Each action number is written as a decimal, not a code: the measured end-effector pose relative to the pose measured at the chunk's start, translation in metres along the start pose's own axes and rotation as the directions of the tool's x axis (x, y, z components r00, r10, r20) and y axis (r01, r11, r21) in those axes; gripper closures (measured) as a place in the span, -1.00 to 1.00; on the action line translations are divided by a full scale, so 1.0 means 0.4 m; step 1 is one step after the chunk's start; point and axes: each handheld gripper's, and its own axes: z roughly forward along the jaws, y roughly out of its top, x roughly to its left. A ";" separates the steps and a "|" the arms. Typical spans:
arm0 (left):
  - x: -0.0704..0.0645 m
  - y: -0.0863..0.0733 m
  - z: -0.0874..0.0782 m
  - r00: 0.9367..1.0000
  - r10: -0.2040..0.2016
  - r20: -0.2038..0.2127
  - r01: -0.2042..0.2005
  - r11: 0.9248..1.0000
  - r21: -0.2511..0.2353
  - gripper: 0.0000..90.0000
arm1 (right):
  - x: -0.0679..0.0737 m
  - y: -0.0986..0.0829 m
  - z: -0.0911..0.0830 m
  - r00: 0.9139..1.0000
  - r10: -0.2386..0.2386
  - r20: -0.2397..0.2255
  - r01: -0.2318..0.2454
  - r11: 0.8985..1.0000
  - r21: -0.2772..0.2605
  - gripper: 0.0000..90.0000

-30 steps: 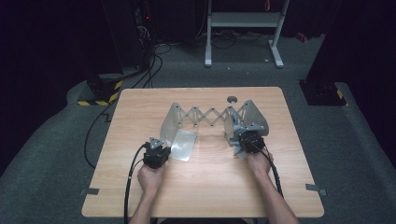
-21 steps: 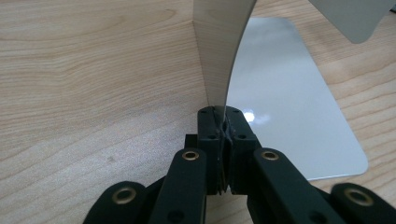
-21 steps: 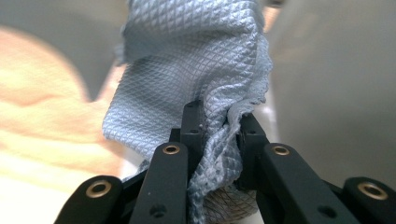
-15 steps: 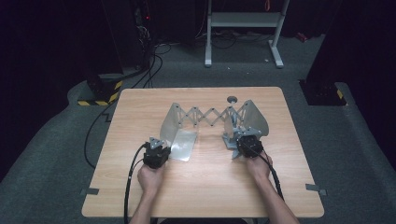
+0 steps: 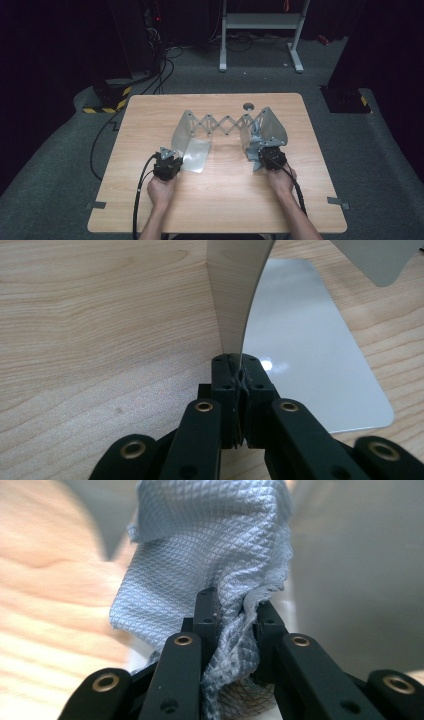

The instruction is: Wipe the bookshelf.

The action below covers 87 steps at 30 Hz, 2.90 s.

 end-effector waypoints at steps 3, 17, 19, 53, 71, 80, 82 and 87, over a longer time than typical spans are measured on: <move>0.000 0.000 0.000 1.000 0.000 0.000 0.000 1.000 0.000 0.92 | 0.022 -0.001 -0.004 1.000 -0.016 -0.026 0.016 1.000 -0.009 0.74; 0.000 0.000 0.000 1.000 0.000 0.000 0.000 1.000 0.000 0.92 | -0.029 -0.030 -0.025 0.999 0.027 0.017 -0.027 1.000 0.004 0.74; 0.000 0.000 0.000 1.000 0.001 0.000 -0.001 1.000 0.000 0.92 | -0.025 -0.032 -0.026 1.000 0.023 0.020 -0.023 1.000 0.002 0.74; 0.000 0.000 0.000 1.000 -0.001 -0.001 0.001 1.000 0.000 0.92 | 0.040 -0.063 -0.066 0.996 -0.036 -0.080 0.034 0.999 -0.027 0.74; 0.000 0.000 0.000 1.000 -0.001 0.000 0.001 1.000 0.000 0.92 | 0.021 -0.087 -0.084 0.998 -0.027 -0.064 0.026 0.999 -0.023 0.74; 0.000 0.000 0.000 1.000 -0.002 0.000 0.002 1.000 0.000 0.92 | 0.033 -0.087 -0.087 0.996 -0.041 -0.084 0.039 0.999 -0.028 0.74; 0.000 0.000 0.000 1.000 -0.002 0.000 0.002 1.000 0.000 0.92 | 0.010 -0.091 -0.088 0.998 -0.019 -0.059 0.018 1.000 -0.020 0.74; 0.000 0.000 0.000 1.000 -0.002 0.000 0.002 1.000 0.000 0.92 | -0.027 -0.099 -0.089 0.999 0.025 -0.024 -0.026 1.000 -0.010 0.74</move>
